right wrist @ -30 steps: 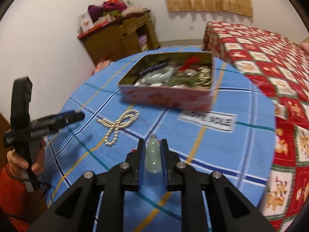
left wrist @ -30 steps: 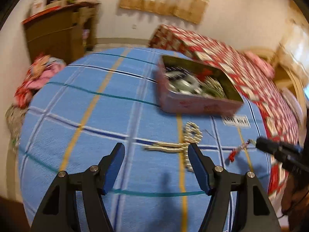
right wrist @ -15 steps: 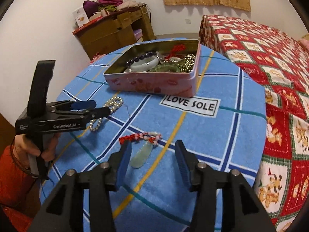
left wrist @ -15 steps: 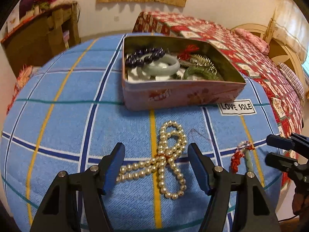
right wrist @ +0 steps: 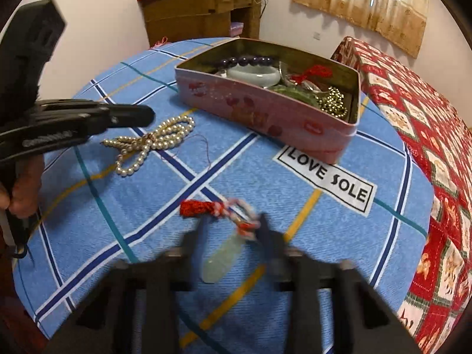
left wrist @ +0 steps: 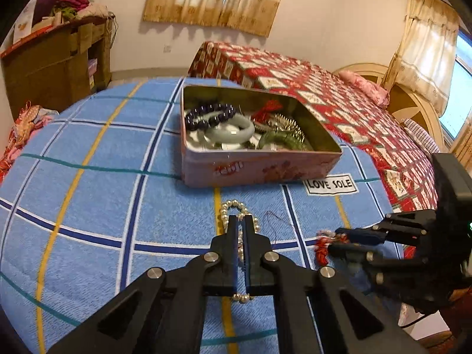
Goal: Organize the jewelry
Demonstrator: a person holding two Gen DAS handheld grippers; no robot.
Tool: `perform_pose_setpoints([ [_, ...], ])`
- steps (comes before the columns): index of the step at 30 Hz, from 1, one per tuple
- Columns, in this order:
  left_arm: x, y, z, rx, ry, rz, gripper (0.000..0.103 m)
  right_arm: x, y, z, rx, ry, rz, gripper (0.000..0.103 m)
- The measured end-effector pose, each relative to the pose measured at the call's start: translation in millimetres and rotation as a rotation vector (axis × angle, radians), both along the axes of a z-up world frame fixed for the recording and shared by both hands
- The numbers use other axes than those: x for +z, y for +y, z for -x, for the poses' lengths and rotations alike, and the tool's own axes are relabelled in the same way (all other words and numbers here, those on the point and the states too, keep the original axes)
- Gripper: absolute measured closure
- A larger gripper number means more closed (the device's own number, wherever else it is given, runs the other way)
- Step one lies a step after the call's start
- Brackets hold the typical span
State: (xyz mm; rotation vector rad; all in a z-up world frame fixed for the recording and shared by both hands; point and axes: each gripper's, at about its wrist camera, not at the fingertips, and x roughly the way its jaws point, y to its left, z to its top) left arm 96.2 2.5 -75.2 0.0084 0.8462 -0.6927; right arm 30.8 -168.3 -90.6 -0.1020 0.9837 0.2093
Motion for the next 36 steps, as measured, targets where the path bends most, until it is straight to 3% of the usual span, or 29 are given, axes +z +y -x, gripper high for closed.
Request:
perform_pose_setpoints([
  [5, 8, 8, 3, 0.007, -0.014, 0.019, 0.101, 19, -21, 8, -0.068, -0.038, -0.133, 0.091],
  [8, 1, -3, -4, 0.003, 0.018, -0.039, 0.1, 34, -29, 11, -0.088, -0.079, -0.22, 0.091],
  [10, -9, -10, -9, -0.011, 0.087, -0.084, 0.09, 43, -30, 9, -0.098, -0.1, -0.243, 0.091],
  [11, -15, -16, -10, -0.017, 0.119, -0.12, 0.079, 48, -32, 11, -0.102, -0.113, -0.25, 0.091],
  [13, -12, -19, -4, -0.02, 0.066, -0.13, 0.059, 55, -32, 10, -0.106, -0.13, -0.261, 0.091],
  [14, -10, -22, -2, -0.017, 0.045, -0.148, 0.038, 58, -32, 11, -0.107, -0.136, -0.267, 0.091],
  [15, -9, -24, 1, -0.02, 0.029, -0.156, 0.032, 60, -33, 10, -0.108, -0.141, -0.268, 0.091],
  [20, -21, -34, 3, -0.034, 0.022, -0.222, 0.032, 65, -40, 7, -0.109, -0.162, -0.316, 0.092],
  [22, -19, -38, 7, -0.036, -0.013, -0.239, 0.05, 66, -46, 4, -0.119, -0.159, -0.34, 0.092],
  [23, -17, -38, 8, -0.048, -0.013, -0.23, 0.079, 67, -49, 3, -0.123, -0.16, -0.342, 0.092],
  [24, -16, -37, 8, -0.058, 0.0, -0.211, 0.087, 67, -52, 2, -0.127, -0.161, -0.344, 0.092],
  [28, -17, -28, 5, -0.065, 0.024, -0.162, 0.089, 61, -60, -2, -0.14, -0.135, -0.371, 0.087],
  [32, -6, -16, 8, -0.035, -0.011, -0.098, 0.09, 40, -52, -14, -0.137, -0.058, -0.36, 0.08],
  [34, 5, -8, 11, -0.021, -0.031, -0.059, 0.09, 29, -45, -21, -0.129, -0.025, -0.344, 0.06],
  [36, 16, 1, 14, -0.007, -0.041, -0.012, 0.09, 20, -37, -27, -0.127, -0.018, -0.314, 0.05],
])
